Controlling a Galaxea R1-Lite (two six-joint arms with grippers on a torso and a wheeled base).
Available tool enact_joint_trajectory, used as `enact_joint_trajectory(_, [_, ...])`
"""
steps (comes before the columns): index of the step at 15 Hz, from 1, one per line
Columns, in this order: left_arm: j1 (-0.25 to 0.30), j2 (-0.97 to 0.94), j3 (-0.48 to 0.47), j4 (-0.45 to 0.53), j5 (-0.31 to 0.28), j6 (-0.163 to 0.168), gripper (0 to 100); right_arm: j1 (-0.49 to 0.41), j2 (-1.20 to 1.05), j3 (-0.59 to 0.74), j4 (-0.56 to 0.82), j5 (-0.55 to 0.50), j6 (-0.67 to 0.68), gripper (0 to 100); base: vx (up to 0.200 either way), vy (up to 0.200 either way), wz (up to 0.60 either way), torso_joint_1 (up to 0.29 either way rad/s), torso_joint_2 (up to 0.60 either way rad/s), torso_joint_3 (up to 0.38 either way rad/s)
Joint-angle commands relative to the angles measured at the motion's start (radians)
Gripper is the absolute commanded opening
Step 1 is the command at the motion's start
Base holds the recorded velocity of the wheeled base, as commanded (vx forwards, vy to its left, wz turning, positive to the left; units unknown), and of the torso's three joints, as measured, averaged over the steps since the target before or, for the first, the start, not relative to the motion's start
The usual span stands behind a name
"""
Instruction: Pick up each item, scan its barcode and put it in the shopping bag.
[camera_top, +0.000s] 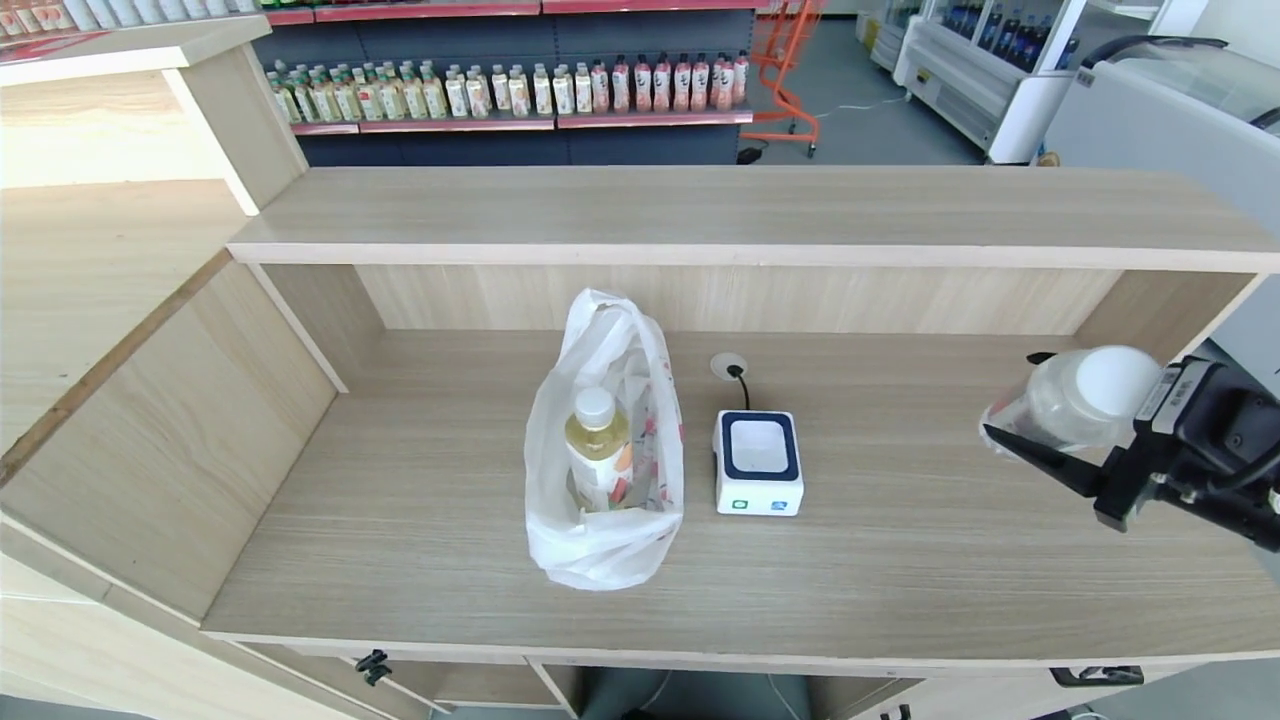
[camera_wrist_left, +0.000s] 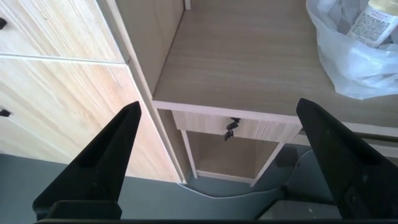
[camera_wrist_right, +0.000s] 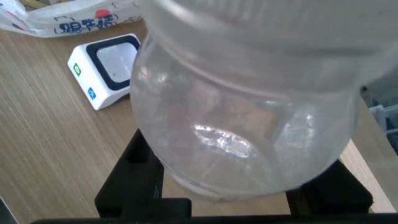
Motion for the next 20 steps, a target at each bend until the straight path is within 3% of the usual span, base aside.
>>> enact_joint_trajectory(1, [0.0,0.0,0.0,0.0,0.001,0.0,100,0.002,0.038,-0.01,0.002,0.018,-0.001,0,0.2,0.2,0.0,0.007,0.02,-0.002])
enact_joint_trajectory(8, [0.0,0.0,0.0,0.0,0.001,0.0,100,0.011,0.169,-0.039,0.001,0.207,-0.016,0,0.0,0.0,0.0,0.0,0.0,0.0])
enact_joint_trajectory(12, [0.0,0.0,0.0,0.0,0.001,0.0,100,0.006,0.278,-0.06,-0.001,0.291,-0.136,0,0.0,0.0,0.0,0.0,0.0,0.0])
enact_joint_trajectory(20, [0.0,0.0,0.0,0.0,0.001,0.0,100,0.026,0.505,-0.246,-0.001,0.452,-0.278,0,0.0,0.0,0.0,0.0,0.0,0.0])
